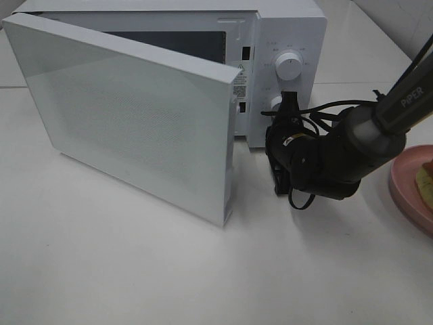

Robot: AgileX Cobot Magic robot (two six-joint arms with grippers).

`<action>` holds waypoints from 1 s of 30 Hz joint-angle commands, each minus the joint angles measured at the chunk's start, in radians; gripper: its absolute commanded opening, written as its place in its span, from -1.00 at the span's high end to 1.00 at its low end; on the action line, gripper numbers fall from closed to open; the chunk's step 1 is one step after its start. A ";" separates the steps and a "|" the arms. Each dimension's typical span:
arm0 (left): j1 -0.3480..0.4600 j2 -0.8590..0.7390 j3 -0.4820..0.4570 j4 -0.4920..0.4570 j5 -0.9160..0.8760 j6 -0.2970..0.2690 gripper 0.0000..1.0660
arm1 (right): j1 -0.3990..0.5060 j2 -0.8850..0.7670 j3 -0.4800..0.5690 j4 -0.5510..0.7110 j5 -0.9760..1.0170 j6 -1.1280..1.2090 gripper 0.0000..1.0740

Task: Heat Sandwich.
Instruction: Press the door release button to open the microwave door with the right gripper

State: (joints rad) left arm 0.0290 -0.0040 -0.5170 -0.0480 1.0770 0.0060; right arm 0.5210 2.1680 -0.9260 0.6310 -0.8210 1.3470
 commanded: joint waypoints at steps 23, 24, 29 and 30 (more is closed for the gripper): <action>0.003 -0.020 0.001 -0.005 -0.011 -0.006 -0.83 | -0.040 -0.043 -0.019 -0.067 -0.160 -0.016 1.00; 0.003 -0.020 0.001 -0.005 -0.011 -0.006 -0.83 | -0.040 -0.045 -0.014 -0.074 -0.158 -0.014 1.00; 0.003 -0.020 0.001 -0.005 -0.011 -0.006 -0.83 | -0.040 -0.049 0.003 -0.108 -0.126 0.016 1.00; 0.003 -0.020 0.001 -0.005 -0.011 -0.006 -0.83 | -0.040 -0.049 0.003 -0.108 -0.126 0.016 1.00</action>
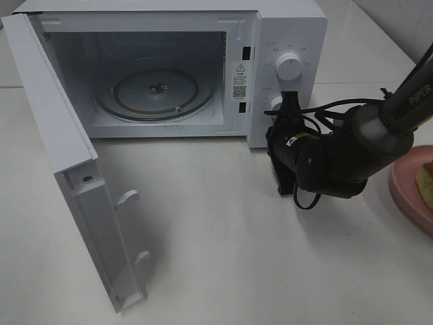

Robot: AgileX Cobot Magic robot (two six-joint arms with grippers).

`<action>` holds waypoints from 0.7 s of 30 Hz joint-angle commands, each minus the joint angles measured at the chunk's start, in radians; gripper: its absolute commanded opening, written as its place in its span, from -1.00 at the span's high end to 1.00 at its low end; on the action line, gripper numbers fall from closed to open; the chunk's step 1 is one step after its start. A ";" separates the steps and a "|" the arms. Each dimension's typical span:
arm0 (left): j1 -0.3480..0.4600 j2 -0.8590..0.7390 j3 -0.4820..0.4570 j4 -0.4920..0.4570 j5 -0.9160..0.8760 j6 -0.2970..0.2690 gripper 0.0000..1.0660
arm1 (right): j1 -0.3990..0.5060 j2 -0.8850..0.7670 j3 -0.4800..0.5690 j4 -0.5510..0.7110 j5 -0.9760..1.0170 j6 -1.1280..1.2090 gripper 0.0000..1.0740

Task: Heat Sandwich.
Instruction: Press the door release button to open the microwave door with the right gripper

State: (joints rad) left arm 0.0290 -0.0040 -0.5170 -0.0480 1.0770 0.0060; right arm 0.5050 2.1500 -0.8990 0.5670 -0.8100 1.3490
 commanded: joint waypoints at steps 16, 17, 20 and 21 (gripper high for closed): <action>0.003 -0.020 0.001 -0.005 -0.011 -0.006 -0.83 | -0.024 -0.031 -0.024 -0.118 -0.096 0.055 1.00; 0.003 -0.020 0.001 -0.005 -0.011 -0.006 -0.83 | -0.024 -0.033 -0.024 -0.137 -0.067 0.075 1.00; 0.003 -0.020 0.001 -0.005 -0.011 -0.006 -0.83 | -0.024 -0.040 -0.023 -0.161 -0.023 0.091 1.00; 0.003 -0.020 0.001 -0.005 -0.011 -0.006 -0.83 | -0.024 -0.051 -0.014 -0.172 0.002 0.091 1.00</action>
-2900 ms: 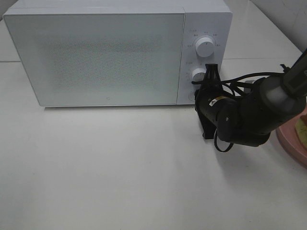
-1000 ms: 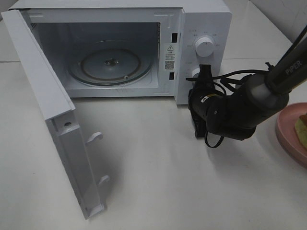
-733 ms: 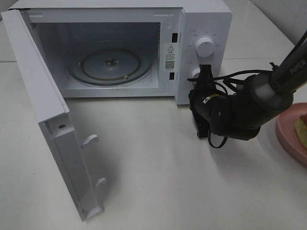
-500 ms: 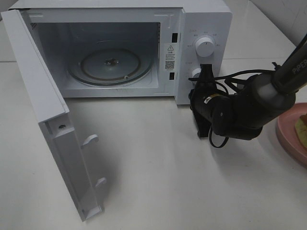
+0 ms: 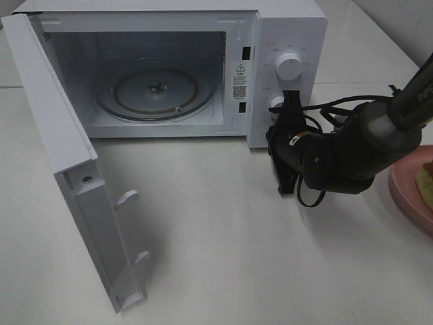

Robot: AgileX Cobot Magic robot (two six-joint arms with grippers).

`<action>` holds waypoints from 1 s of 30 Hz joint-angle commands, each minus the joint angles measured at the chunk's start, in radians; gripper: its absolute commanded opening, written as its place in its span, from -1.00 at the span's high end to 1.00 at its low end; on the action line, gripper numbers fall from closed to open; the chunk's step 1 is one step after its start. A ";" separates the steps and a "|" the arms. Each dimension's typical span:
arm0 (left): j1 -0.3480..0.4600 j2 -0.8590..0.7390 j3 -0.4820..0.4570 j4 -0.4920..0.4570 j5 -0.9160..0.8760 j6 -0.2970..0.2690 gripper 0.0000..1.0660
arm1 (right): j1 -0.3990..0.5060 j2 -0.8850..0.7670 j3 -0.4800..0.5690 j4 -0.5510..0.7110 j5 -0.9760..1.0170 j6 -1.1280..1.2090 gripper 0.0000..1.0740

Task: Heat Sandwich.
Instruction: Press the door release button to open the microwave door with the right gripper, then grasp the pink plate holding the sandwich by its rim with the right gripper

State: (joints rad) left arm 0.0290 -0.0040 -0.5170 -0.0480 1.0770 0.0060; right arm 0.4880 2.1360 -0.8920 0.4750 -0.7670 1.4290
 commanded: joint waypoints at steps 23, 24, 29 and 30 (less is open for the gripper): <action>0.003 -0.020 0.001 -0.005 -0.011 -0.006 -0.83 | 0.051 -0.284 0.346 -0.207 0.063 0.065 0.95; 0.003 -0.020 0.001 -0.005 -0.011 -0.006 -0.83 | 0.051 -0.295 0.356 -0.216 0.083 0.064 0.95; 0.003 -0.020 0.001 -0.005 -0.011 -0.006 -0.83 | 0.051 -0.368 0.382 -0.309 0.222 0.062 0.94; 0.003 -0.020 0.001 -0.005 -0.011 -0.006 -0.83 | 0.051 -0.368 0.382 -0.309 0.222 0.062 0.94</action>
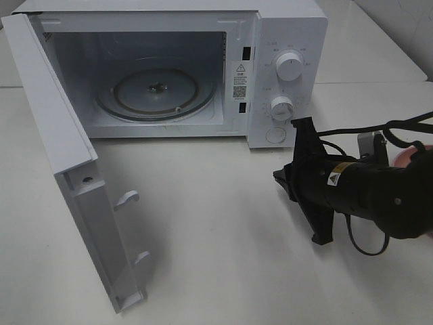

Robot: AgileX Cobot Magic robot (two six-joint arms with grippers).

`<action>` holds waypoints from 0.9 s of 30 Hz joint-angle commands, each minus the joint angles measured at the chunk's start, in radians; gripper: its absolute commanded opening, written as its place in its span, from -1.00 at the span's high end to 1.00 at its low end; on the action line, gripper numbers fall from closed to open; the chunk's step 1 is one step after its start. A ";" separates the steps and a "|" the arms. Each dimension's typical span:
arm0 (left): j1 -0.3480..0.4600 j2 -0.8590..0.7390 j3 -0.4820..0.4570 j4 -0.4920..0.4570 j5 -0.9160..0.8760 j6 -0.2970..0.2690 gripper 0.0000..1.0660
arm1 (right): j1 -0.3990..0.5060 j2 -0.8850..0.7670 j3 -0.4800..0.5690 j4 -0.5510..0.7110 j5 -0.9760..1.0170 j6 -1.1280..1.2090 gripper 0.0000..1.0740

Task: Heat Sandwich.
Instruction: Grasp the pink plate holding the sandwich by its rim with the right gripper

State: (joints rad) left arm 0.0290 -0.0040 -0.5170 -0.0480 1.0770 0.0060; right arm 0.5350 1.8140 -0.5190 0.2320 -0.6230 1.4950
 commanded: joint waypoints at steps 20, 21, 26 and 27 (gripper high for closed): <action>0.003 -0.020 0.001 -0.005 -0.011 -0.006 -0.83 | 0.002 -0.125 -0.038 -1.194 0.241 0.595 0.94; 0.003 -0.020 0.001 -0.005 -0.011 -0.006 -0.83 | 0.002 -0.125 -0.049 -1.229 0.246 0.605 0.93; 0.003 -0.020 0.001 -0.005 -0.011 -0.006 -0.83 | 0.002 -0.125 -0.095 -1.196 0.348 0.604 0.93; 0.003 -0.020 0.001 -0.005 -0.011 -0.006 -0.83 | 0.002 -0.125 -0.095 -1.196 0.348 0.604 0.93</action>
State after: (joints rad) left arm 0.0290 -0.0040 -0.5170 -0.0480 1.0770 0.0060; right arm 0.5360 1.6960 -0.6020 -0.9740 -0.3330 2.0910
